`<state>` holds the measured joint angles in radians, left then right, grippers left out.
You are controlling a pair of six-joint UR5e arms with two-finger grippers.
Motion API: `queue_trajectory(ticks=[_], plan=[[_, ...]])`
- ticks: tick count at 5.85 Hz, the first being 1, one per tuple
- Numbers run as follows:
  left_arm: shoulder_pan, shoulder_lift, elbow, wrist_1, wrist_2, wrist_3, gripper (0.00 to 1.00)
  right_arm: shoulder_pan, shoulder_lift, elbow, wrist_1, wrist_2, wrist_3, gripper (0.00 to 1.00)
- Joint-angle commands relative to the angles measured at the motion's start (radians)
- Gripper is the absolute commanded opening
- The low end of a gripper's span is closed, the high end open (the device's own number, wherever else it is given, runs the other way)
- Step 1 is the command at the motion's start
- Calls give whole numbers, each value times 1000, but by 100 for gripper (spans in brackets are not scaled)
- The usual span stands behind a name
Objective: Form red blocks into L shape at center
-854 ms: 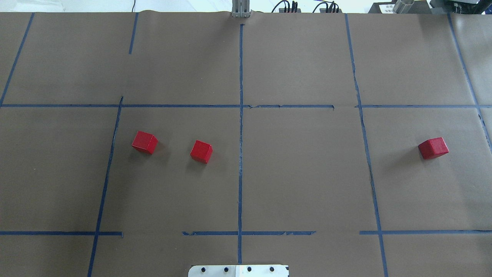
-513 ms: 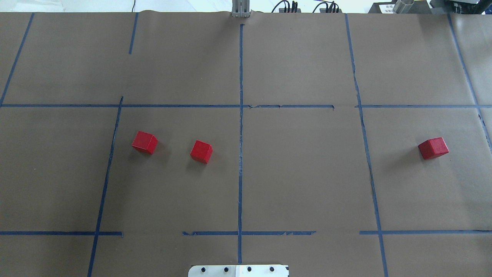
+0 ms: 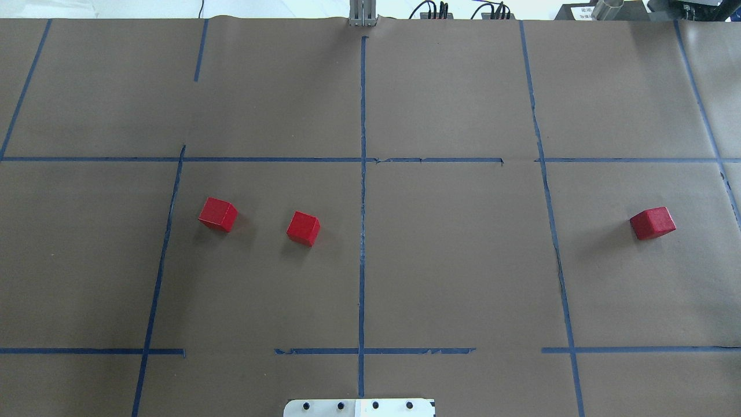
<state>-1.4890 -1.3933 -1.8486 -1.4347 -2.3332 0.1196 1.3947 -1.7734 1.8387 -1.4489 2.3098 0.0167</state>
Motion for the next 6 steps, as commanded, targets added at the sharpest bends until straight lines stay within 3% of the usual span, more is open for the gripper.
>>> queue_trajectory(ticks=[1, 2, 3, 6], plan=[[1, 0, 2, 0, 0, 0, 100, -185, 12, -3, 231, -7, 294, 100], [1, 0, 0, -1, 0, 0, 100, -298, 12, -16, 342, -86, 428, 100], [1, 0, 2, -1, 0, 0, 100, -351, 47, -70, 393, -116, 448, 100], [6, 0, 2, -1, 0, 0, 100, -378, 104, -139, 395, -116, 486, 100]])
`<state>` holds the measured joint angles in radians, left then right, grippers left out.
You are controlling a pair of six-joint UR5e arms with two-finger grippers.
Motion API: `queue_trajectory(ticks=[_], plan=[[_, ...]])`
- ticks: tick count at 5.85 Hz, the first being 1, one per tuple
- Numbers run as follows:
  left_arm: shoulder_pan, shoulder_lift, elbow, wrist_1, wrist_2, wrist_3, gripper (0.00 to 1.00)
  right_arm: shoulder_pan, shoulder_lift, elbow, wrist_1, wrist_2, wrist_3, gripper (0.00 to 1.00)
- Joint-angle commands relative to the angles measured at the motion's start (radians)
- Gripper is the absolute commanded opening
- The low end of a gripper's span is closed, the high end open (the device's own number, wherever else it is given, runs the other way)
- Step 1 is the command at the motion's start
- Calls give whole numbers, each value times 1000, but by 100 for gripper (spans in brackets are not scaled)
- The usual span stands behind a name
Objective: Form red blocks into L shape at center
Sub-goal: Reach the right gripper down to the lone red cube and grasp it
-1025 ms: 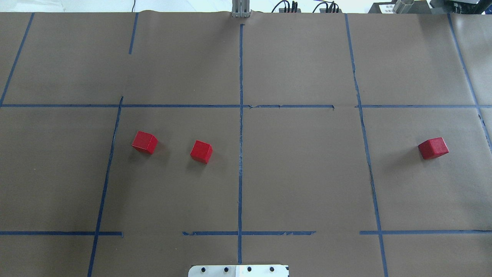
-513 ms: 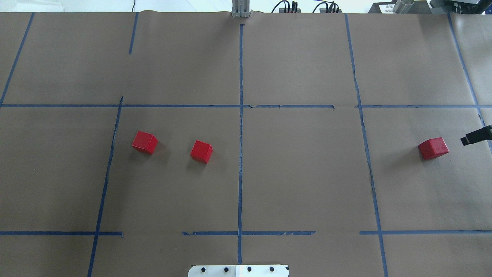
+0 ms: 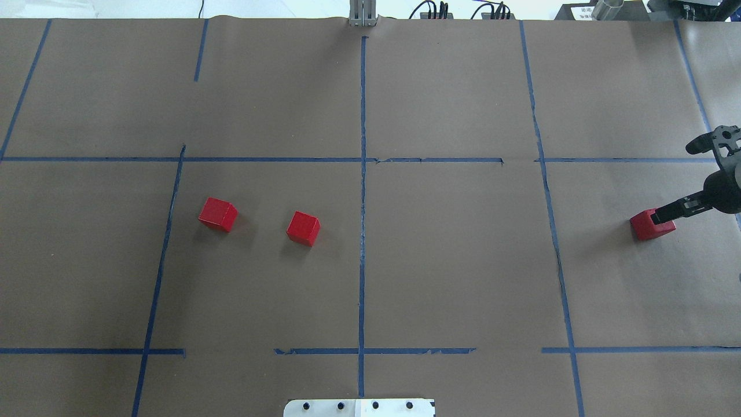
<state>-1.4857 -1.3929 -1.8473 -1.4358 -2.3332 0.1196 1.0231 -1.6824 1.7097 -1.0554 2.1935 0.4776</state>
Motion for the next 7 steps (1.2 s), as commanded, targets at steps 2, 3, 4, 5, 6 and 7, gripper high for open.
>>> queue_trajectory(ticks=[2, 3, 4, 5, 6, 7], plan=[[2, 0, 0, 0, 0, 0, 100, -44, 13, -34, 2, -6, 52, 100], [2, 0, 2, 0, 0, 0, 100, -60, 38, -73, 2, -6, 52, 100], [2, 0, 2, 0, 0, 0, 100, -73, 64, -111, 2, -8, 50, 98], [2, 0, 2, 0, 0, 0, 100, -74, 69, -108, 2, -8, 50, 61], [2, 0, 2, 0, 0, 0, 100, -72, 69, -107, 0, -8, 50, 23], [2, 0, 2, 2, 0, 0, 100, -69, 67, -93, -2, -6, 50, 3]])
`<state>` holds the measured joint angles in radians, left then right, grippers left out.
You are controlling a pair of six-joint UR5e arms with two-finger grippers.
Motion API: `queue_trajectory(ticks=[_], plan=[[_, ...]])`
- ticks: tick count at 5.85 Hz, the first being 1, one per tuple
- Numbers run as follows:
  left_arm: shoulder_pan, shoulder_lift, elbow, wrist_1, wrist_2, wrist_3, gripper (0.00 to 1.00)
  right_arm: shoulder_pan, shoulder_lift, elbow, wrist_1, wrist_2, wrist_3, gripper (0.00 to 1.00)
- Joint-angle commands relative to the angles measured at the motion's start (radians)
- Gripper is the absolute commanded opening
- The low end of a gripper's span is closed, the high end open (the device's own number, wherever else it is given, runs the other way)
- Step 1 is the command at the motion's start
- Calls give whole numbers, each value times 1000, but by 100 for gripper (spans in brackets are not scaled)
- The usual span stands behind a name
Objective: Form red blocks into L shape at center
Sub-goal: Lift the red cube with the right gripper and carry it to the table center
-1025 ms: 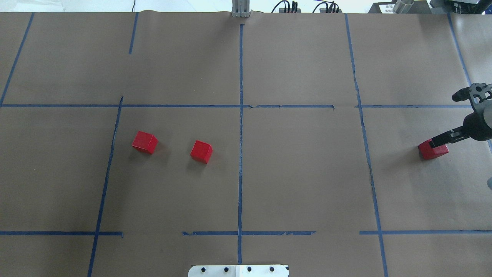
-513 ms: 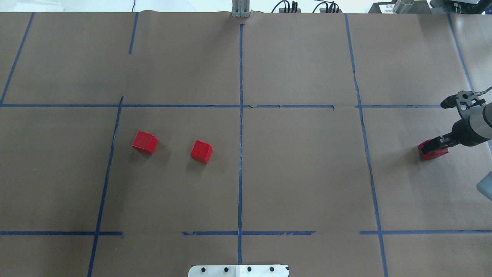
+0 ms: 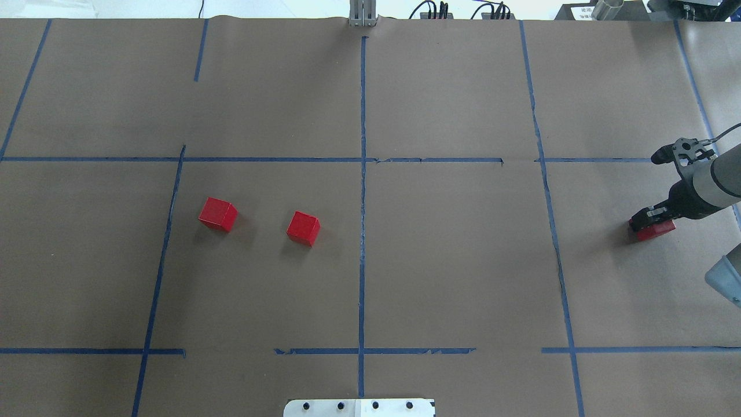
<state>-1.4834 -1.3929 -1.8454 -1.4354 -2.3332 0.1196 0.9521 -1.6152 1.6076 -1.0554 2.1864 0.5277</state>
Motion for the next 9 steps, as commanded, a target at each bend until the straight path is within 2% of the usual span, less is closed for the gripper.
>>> queue_trajectory(ticks=[1, 2, 3, 4, 5, 6, 7, 9], plan=[[0, 0, -1, 1, 0, 0, 100, 0, 3, 58, -15, 4, 3, 3], [0, 2, -5, 1, 0, 0, 100, -3, 11, 140, -76, 4, 32, 0], [0, 3, -9, 3, 0, 0, 100, -16, 105, 185, -171, 4, 132, 0], [0, 3, -11, 3, 0, 0, 100, -76, 224, 193, -264, 1, 197, 0], [0, 5, -14, 3, 0, 0, 100, -173, 368, 190, -370, -40, 342, 0], [0, 5, -14, 3, 0, 0, 100, -288, 487, 172, -436, -150, 467, 0], [0, 5, -14, 1, 0, 0, 100, -353, 618, 113, -477, -172, 608, 0], [0, 5, -14, 1, 0, 0, 100, -456, 824, -86, -476, -267, 769, 0]])
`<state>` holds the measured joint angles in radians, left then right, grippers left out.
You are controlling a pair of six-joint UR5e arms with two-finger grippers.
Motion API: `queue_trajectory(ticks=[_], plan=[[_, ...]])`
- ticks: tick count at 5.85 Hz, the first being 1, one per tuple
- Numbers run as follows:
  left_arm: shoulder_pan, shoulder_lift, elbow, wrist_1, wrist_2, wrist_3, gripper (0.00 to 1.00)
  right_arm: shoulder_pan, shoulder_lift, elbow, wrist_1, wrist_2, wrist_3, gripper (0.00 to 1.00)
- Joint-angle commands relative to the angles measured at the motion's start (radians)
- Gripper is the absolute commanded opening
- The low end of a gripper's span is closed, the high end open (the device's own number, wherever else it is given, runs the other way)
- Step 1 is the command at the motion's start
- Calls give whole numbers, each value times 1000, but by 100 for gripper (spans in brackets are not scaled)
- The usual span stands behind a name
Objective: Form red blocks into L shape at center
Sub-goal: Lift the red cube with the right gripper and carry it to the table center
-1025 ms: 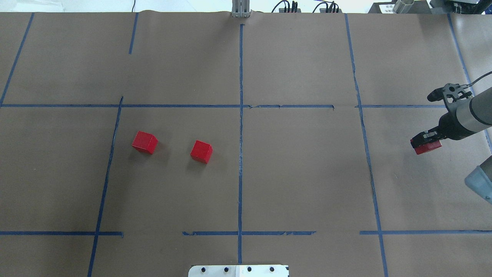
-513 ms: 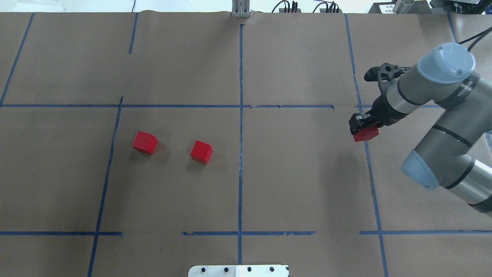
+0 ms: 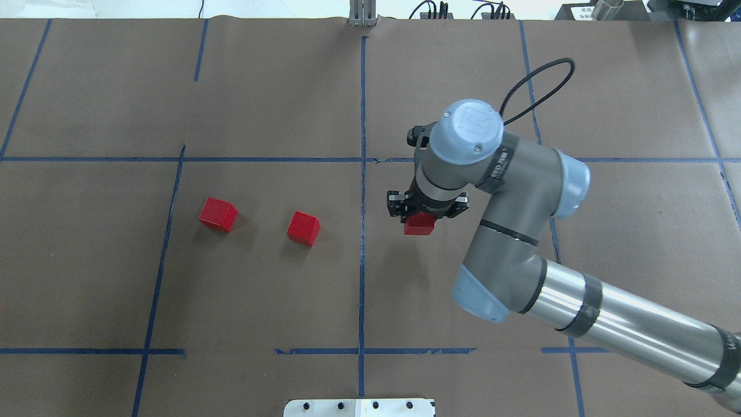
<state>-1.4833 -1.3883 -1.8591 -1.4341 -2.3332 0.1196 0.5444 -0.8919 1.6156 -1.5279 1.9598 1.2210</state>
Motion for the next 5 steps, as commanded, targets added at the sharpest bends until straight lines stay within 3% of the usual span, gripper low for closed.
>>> queue_trajectory(ticks=[1, 3, 5], plan=[[0, 0, 0, 0, 0, 0, 100, -76, 161, -156, -3, -61, 130, 0], [0, 0, 0, 0, 0, 0, 100, -93, 168, -181, 0, -82, 140, 1], [0, 0, 1, 3, -52, -2, 100, -107, 166, -190, 2, -84, 129, 17]])
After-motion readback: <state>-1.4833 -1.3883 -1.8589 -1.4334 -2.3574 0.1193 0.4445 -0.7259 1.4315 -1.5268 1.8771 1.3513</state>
